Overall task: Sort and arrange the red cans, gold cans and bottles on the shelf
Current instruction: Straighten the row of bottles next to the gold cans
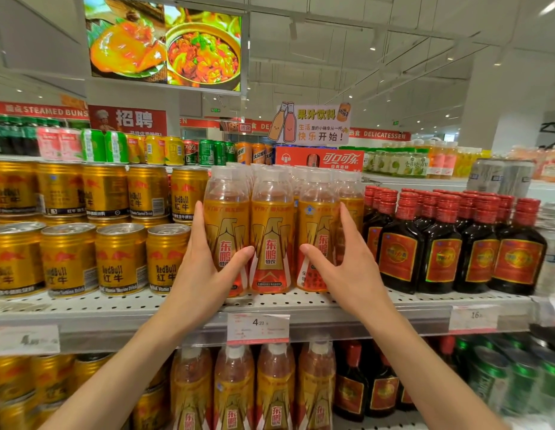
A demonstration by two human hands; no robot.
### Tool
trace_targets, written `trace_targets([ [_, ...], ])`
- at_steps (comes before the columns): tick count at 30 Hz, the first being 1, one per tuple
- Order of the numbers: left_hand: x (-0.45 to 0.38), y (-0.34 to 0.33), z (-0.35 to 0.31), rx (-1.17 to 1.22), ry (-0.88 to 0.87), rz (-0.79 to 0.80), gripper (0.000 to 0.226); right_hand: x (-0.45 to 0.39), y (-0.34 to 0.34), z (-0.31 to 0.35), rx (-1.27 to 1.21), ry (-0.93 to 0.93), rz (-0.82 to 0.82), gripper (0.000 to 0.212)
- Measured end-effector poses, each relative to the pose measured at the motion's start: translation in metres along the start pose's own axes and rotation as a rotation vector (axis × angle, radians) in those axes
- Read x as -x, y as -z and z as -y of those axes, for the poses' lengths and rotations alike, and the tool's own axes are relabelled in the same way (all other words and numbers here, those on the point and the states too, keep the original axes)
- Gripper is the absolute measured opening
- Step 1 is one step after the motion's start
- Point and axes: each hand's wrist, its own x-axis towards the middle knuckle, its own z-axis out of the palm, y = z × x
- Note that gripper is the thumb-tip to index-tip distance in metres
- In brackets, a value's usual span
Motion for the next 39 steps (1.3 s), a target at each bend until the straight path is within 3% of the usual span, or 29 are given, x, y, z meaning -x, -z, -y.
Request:
trace_targets([
  [9,0.001,0.001,-0.003,-0.003,0.016,-0.003,0.101,-0.002,-0.005,0.004,0.020,-0.081,0.024,0.092],
  [21,-0.001,0.004,-0.005,0.051,0.083,0.015,0.075,0.005,0.003,0.006,-0.029,-0.097,-0.016,0.089],
  [39,-0.003,0.002,0.003,0.089,0.041,0.071,0.094,0.008,-0.009,-0.002,-0.052,-0.075,-0.087,0.088],
])
